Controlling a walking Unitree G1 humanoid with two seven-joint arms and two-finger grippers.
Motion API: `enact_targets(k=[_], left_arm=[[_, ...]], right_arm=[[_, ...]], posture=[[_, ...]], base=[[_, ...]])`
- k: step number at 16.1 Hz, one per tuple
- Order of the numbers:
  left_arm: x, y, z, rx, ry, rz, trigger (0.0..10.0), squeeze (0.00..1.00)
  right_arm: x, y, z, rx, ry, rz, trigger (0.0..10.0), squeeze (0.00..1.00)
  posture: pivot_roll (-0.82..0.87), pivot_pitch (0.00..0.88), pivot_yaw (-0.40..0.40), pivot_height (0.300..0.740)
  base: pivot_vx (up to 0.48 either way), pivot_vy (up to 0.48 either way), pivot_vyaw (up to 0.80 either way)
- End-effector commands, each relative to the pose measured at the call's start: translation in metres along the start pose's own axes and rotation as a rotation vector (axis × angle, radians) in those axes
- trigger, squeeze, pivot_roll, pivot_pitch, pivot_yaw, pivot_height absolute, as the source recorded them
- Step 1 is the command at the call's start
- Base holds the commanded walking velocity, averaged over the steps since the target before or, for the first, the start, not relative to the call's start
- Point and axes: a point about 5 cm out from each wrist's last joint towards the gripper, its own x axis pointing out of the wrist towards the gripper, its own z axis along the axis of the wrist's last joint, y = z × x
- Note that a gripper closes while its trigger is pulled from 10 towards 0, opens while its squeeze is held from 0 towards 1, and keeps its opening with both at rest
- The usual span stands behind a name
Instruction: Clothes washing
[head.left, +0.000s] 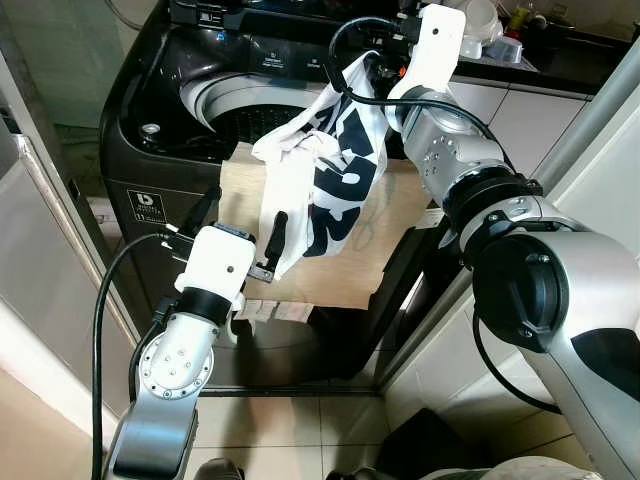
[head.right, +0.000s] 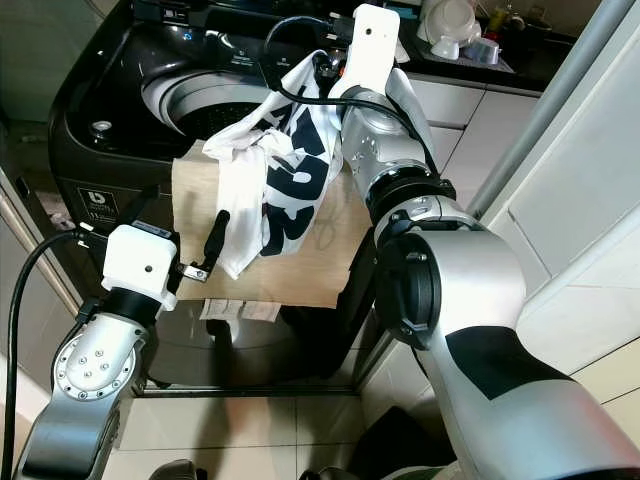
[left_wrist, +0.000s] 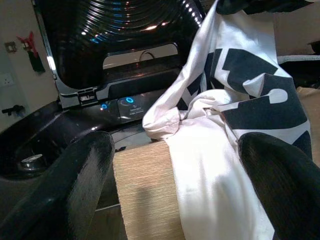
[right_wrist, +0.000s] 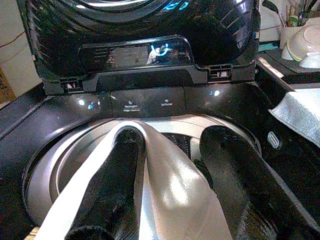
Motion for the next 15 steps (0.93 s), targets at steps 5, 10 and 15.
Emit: enact_targets(k=[5, 10, 15], left_arm=[[0.003, -0.006, -0.001, -0.012, 0.008, -0.024, 10.0, 0.0], [0.003, -0.007, -0.003, -0.025, 0.016, -0.019, 10.0, 0.0], [0.003, -0.005, -0.002, -0.008, 0.021, -0.02, 10.0, 0.0]], right_arm=[[0.0, -0.008, 0.001, 0.072, 0.012, -0.038, 10.0, 1.0], [-0.004, -0.013, -0.021, -0.023, 0.051, -0.047, 10.0, 1.0], [-0.001, -0.012, 0.005, 0.2, 0.007, -0.023, 10.0, 1.0]], posture=[[0.16, 0.0, -0.148, 0.74], [0.15, 0.0, -0.147, 0.74], [0.15, 0.0, -0.141, 0.74]], base=[[0.0, 0.0, 0.0], [0.0, 0.0, 0.0], [0.0, 0.0, 0.0]])
